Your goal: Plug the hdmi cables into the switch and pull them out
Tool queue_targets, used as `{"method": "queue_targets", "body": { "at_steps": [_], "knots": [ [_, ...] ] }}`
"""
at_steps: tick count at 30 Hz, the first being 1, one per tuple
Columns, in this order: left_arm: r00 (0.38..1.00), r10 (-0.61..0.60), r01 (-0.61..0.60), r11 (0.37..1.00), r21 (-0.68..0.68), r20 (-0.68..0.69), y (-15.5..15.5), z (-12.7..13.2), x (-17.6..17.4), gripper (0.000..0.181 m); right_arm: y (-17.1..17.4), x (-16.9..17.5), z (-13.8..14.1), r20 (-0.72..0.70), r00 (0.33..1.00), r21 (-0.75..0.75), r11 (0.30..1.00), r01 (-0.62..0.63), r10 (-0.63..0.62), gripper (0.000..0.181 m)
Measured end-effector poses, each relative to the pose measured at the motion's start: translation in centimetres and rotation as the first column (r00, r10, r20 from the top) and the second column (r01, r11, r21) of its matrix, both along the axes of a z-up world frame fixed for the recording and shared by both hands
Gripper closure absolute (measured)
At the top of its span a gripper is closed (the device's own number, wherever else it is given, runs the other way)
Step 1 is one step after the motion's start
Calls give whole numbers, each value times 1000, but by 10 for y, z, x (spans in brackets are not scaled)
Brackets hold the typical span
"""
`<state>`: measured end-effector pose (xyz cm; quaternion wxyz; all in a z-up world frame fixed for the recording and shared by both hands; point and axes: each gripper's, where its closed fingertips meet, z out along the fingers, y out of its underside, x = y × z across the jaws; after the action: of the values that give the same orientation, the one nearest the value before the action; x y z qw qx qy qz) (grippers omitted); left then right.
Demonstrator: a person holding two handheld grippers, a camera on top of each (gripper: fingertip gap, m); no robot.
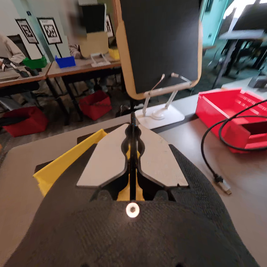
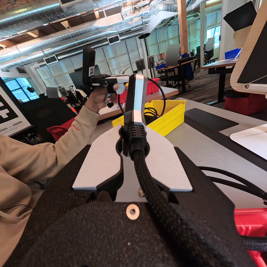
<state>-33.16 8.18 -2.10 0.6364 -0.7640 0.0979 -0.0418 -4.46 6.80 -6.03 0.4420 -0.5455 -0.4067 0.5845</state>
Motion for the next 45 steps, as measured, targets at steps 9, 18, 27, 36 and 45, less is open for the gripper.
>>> {"method": "queue_targets", "body": {
  "at_steps": [9,18,27,36,45],
  "knots": [
    [937,-164,32,920,391,309,-21,62,-5,174,-2,-3,-2,9,1000,4,1000,-4,4,158],
    [803,-435,262,872,414,407,-34,73,30,174,-2,-2,-2,7,1000,9,1000,-7,7,158],
    [720,-551,555,822,126,423,-5,19,161,174,11,20,13,-36,999,-8,1000,20,-21,158],
    [769,-436,585,776,-238,468,30,-92,212,174,20,52,32,-62,997,-4,999,50,-50,159],
    [792,-476,606,690,-396,382,-11,-152,203,170,14,52,34,-24,999,18,1000,23,-22,159]
  ]
}}
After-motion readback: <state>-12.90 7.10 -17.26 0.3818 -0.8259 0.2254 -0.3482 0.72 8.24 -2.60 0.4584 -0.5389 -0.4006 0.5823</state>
